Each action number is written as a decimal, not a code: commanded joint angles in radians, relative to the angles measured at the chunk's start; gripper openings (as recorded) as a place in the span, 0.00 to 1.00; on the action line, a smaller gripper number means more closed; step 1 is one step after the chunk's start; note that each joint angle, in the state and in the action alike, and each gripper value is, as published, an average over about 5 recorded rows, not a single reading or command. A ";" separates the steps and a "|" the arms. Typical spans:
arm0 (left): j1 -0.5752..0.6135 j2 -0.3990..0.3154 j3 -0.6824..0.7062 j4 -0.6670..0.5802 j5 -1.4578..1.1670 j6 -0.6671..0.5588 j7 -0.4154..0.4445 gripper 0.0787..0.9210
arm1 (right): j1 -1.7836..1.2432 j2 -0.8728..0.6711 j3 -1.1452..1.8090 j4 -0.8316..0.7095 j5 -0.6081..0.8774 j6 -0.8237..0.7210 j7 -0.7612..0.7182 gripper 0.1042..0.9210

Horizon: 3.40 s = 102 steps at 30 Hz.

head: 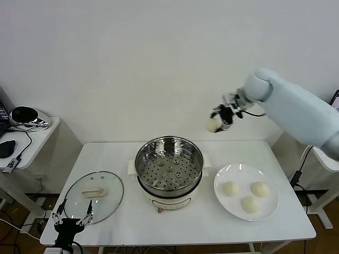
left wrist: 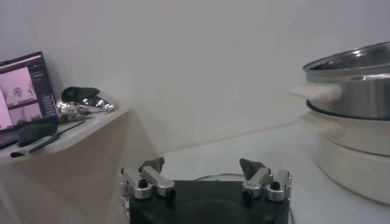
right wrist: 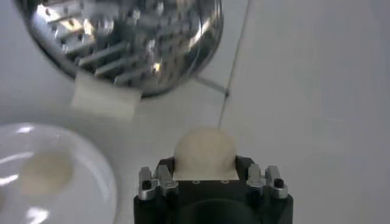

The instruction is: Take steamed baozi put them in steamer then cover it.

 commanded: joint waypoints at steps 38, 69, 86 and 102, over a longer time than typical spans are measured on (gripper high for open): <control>0.001 -0.019 -0.032 0.000 -0.002 -0.010 0.000 0.88 | -0.095 0.317 -0.185 -0.227 -0.417 0.671 0.149 0.76; 0.025 0.003 -0.039 -0.048 -0.012 -0.004 0.003 0.88 | 0.282 -0.482 -0.343 0.632 0.186 -0.434 0.037 0.88; 0.025 -0.012 -0.059 -0.053 -0.016 -0.003 0.004 0.88 | -0.202 -0.600 -0.125 0.542 -0.028 -0.383 0.074 0.88; 0.030 -0.025 -0.091 -0.047 -0.020 -0.006 0.003 0.88 | -0.441 -0.432 0.031 0.356 -0.140 -0.366 0.102 0.88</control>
